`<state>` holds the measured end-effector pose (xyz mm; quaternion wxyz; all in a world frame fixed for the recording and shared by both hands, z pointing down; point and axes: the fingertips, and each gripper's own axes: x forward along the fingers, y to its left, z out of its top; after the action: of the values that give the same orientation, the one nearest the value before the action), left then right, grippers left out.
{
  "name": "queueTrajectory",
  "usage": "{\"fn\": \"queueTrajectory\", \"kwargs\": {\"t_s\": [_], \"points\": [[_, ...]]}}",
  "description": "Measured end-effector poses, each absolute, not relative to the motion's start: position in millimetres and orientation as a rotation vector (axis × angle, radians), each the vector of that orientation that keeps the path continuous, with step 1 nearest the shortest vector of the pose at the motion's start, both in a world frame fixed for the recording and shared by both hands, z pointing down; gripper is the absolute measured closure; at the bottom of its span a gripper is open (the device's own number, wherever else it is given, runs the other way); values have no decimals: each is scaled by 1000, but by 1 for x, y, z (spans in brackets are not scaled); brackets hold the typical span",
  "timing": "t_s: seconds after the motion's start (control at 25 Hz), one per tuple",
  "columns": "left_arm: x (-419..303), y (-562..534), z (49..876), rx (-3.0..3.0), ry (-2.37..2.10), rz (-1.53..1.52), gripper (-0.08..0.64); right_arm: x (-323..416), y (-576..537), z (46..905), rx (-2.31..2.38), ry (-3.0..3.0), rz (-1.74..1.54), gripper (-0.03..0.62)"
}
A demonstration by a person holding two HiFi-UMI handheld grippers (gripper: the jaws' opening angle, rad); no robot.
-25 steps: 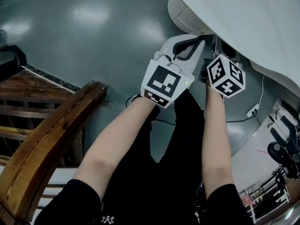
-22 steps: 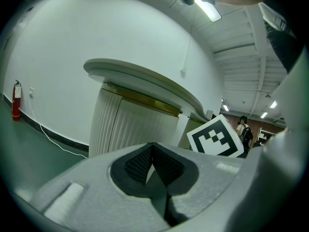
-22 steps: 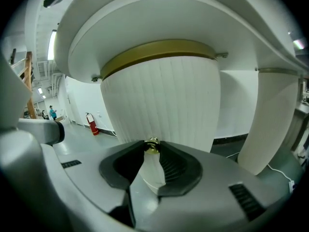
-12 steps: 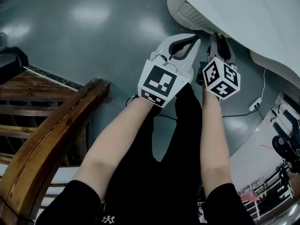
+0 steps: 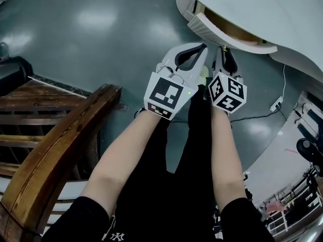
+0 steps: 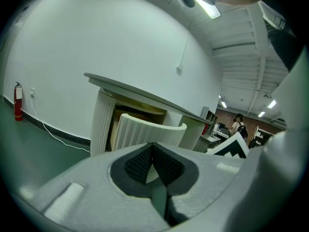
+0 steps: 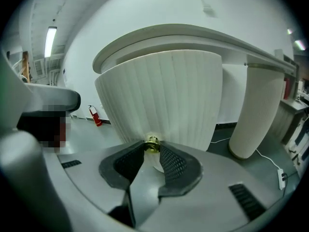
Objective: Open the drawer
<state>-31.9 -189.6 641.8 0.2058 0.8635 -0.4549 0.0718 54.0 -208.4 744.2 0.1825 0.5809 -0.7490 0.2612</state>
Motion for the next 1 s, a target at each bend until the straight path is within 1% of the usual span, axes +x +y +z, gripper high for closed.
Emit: {"fn": "queueTrajectory", "kwargs": {"t_s": [0.64,1.0], "points": [[-29,-111,637,2365,-1218,259,551,56,-120,751,1587,-2045,792,480],[-26,-89,633,2372,-1191,288,551,57,-93,754,1570,-2018,806,480]]}}
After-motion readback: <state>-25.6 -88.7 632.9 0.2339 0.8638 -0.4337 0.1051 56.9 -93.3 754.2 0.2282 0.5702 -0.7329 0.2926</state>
